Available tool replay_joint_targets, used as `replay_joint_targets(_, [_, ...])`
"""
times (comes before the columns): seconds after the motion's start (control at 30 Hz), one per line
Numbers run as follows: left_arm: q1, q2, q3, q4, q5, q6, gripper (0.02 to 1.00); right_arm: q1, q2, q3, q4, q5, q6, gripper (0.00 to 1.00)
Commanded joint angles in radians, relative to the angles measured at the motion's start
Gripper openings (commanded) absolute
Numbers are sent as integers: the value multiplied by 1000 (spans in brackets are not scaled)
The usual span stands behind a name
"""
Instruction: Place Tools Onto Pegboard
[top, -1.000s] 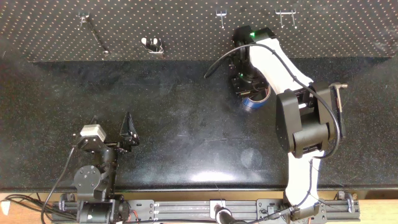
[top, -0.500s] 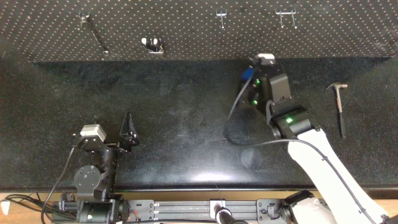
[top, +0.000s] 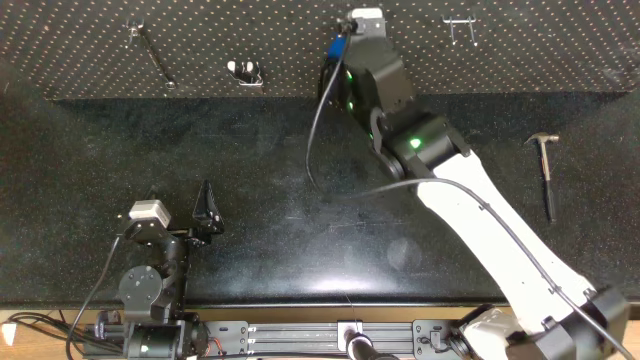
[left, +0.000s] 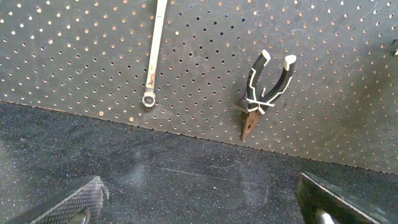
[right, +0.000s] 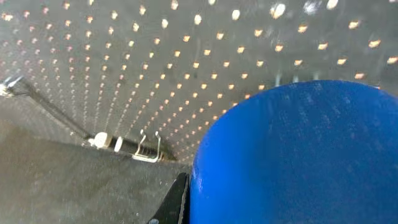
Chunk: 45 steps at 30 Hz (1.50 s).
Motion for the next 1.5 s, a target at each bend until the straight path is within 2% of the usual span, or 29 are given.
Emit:
replay_joint_targets(0.03, [-3,-10,-2,-4,-8,-2,996,-3,39,63,5,51,45,73])
replay_joint_targets(0.57, [-3,-10,-2,-4,-8,-2,996,-38,185,148,75,82,63,75])
replay_joint_targets(0.83, [-3,-10,-2,-4,-8,-2,993,-38,202,148,153,-3,67,75])
replay_joint_targets(1.47, [-3,-10,-2,-4,-8,-2,996,-42,234,148,198,-29,104,77])
replay_joint_targets(1.5, [-3,-10,-2,-4,-8,-2,996,-42,234,148,198,-29,105,143])
